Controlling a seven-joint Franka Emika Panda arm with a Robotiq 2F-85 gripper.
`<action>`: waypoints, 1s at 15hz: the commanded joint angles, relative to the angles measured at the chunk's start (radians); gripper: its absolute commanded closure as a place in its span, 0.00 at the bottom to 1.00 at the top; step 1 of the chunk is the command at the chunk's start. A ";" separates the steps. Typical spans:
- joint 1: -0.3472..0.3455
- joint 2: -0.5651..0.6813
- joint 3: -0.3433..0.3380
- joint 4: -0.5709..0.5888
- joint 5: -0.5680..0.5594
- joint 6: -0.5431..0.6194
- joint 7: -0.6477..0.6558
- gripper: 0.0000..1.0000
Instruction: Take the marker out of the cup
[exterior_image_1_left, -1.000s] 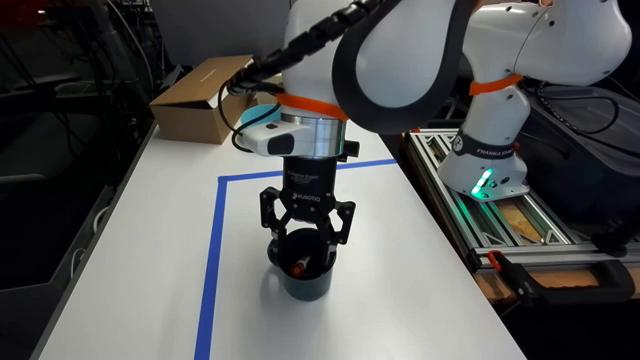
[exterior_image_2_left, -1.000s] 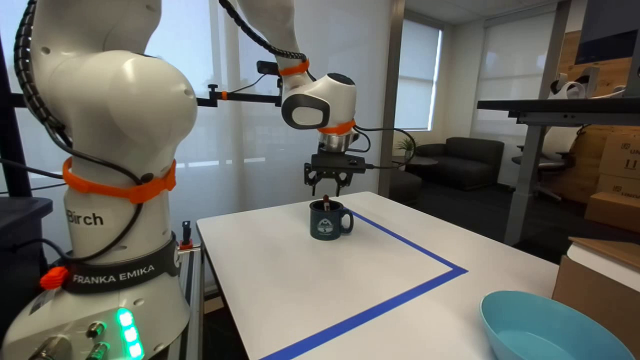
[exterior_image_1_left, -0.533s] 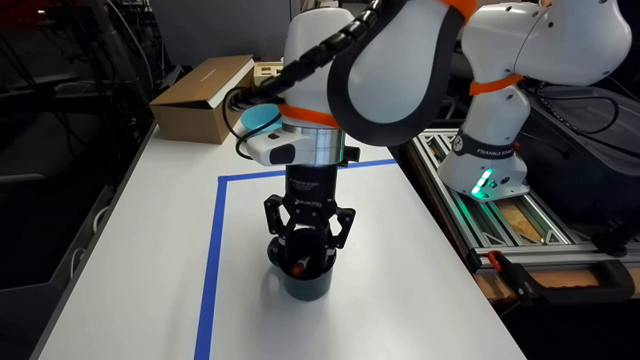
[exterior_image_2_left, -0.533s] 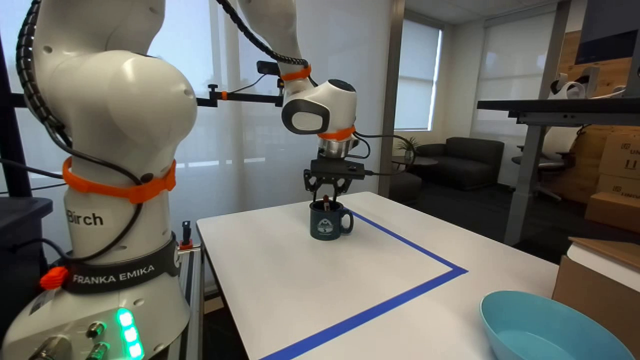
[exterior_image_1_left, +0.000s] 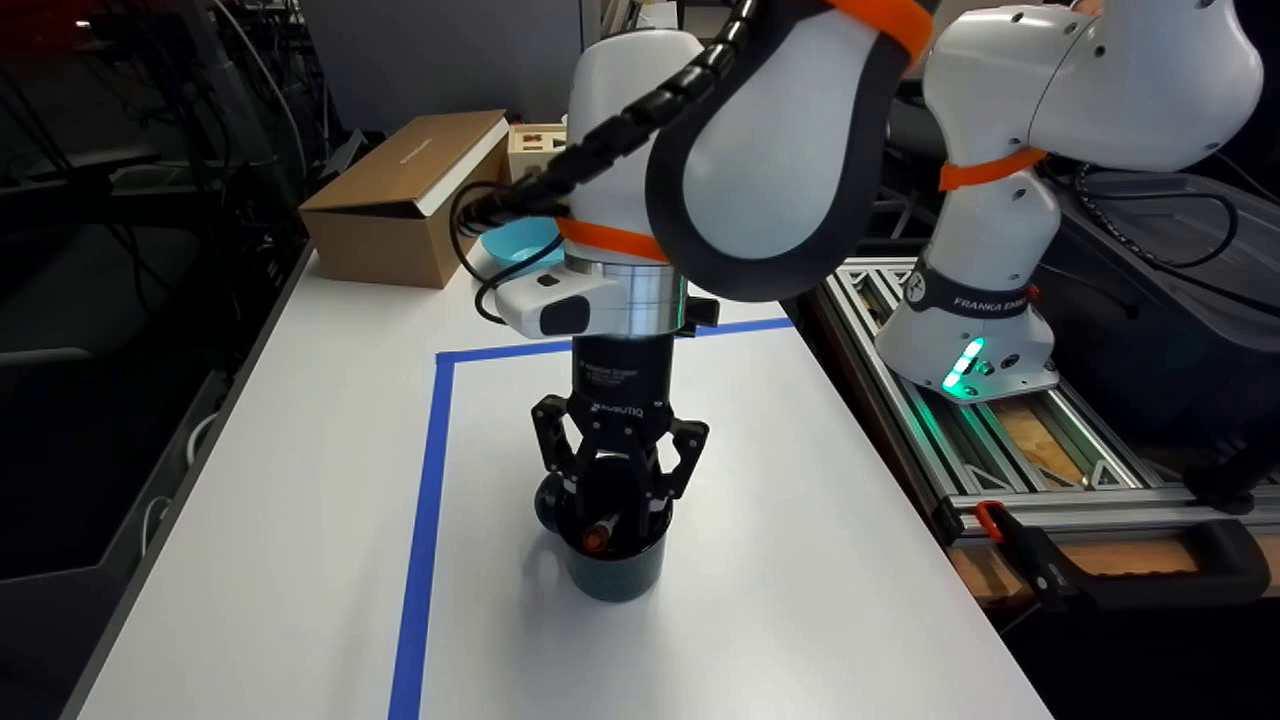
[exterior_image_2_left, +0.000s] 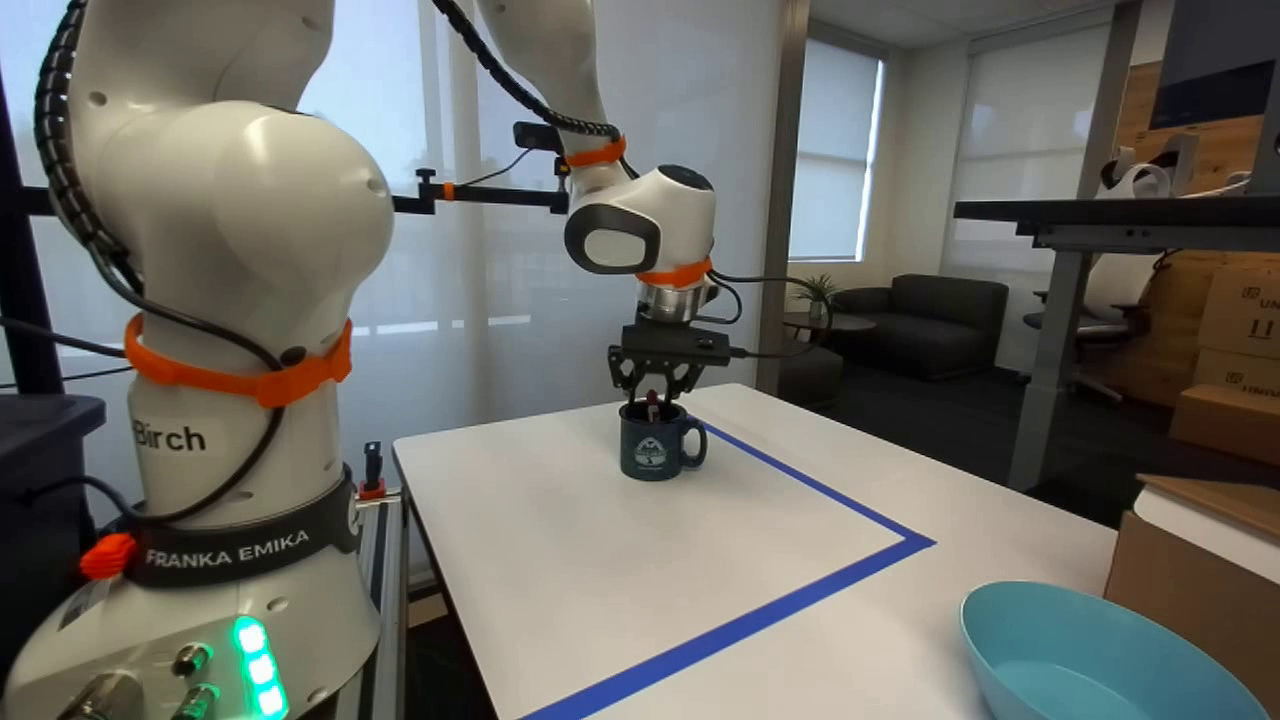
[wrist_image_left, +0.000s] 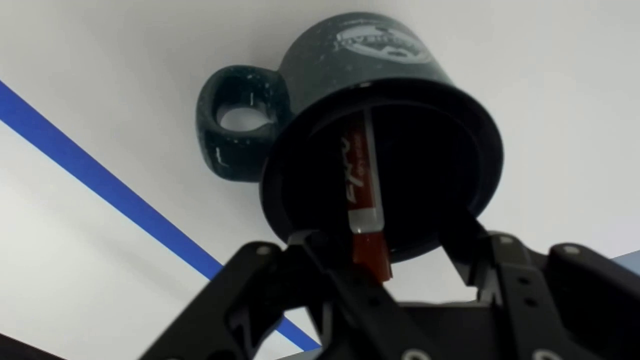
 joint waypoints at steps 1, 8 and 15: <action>-0.016 0.023 0.006 0.021 0.047 -0.003 -0.048 0.47; -0.029 0.058 0.010 0.052 0.048 -0.003 -0.077 0.64; -0.031 0.099 0.022 0.083 0.055 -0.008 -0.094 0.62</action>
